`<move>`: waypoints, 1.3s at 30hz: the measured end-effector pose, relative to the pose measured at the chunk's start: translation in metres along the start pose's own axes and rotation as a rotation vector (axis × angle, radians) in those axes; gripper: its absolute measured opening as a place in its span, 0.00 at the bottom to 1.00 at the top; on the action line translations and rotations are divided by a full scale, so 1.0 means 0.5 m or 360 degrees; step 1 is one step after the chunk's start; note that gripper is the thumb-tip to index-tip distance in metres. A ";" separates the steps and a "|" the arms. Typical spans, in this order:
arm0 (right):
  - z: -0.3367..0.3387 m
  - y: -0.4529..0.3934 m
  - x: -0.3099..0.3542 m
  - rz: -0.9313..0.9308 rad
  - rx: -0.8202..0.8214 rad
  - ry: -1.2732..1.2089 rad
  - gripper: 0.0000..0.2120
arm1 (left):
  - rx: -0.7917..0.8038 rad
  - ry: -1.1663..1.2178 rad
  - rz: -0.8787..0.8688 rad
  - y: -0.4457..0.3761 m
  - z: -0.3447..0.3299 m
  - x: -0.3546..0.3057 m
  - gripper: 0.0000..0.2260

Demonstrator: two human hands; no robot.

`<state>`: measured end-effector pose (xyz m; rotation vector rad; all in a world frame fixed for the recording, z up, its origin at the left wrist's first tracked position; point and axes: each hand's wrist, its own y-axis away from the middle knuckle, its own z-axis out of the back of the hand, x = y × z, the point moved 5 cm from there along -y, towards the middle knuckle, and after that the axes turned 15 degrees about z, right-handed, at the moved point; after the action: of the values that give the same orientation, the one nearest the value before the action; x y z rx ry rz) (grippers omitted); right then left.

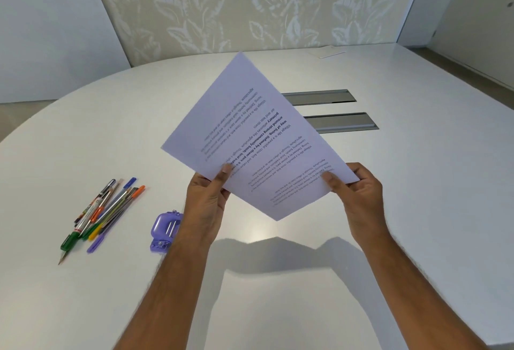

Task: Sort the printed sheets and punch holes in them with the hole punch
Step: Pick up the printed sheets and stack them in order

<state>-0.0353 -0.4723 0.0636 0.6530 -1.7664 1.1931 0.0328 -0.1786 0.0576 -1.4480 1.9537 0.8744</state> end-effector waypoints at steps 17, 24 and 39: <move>0.039 -0.038 0.026 0.0147 -0.0084 -0.0035 0.14 | -0.0150 -0.0339 -0.0085 -0.001 0.085 -0.022 0.23; 0.042 -0.043 0.023 0.0154 -0.0086 -0.0005 0.07 | -0.0277 -0.0782 -0.0116 0.003 0.095 -0.041 0.20; 0.016 -0.058 0.040 0.0252 0.0023 0.0198 0.05 | -0.0141 -0.1038 -0.0213 -0.017 0.040 -0.076 0.16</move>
<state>-0.0247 -0.4900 0.0929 0.4436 -1.7308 1.3253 0.0523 -0.1420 0.0716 -1.1271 1.3327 1.1976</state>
